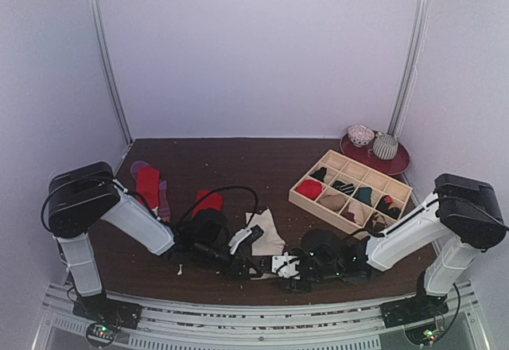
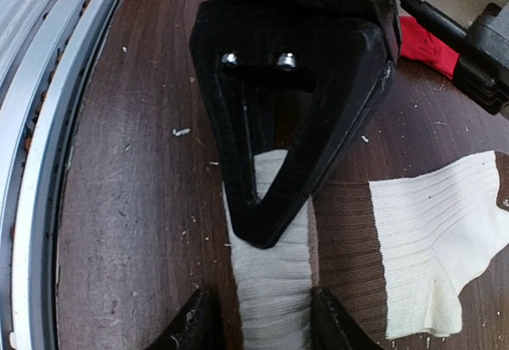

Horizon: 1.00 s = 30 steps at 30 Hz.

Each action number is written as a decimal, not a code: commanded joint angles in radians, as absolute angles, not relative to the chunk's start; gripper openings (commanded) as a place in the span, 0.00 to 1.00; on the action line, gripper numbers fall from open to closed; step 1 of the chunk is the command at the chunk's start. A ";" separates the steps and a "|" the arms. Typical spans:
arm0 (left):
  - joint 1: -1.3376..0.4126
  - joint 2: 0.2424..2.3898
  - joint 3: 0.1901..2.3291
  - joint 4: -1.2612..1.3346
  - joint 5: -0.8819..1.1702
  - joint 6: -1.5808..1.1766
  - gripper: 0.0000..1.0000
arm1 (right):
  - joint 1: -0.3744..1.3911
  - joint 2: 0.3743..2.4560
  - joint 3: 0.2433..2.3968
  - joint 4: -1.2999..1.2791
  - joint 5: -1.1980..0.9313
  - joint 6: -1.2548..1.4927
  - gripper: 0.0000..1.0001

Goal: Roll the socks
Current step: Roll the sock at the center of the board.

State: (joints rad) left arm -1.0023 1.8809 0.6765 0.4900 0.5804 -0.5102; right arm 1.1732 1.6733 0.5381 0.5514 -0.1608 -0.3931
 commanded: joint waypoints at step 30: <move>-1.087 1.581 0.437 0.826 0.313 -0.022 0.63 | 0.815 2.039 0.847 -0.089 -1.042 0.225 0.13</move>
State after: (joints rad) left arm -1.0687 1.4906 0.4133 0.6720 0.2707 -0.1078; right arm 0.8448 1.9518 0.8722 0.2226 -0.9436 0.1417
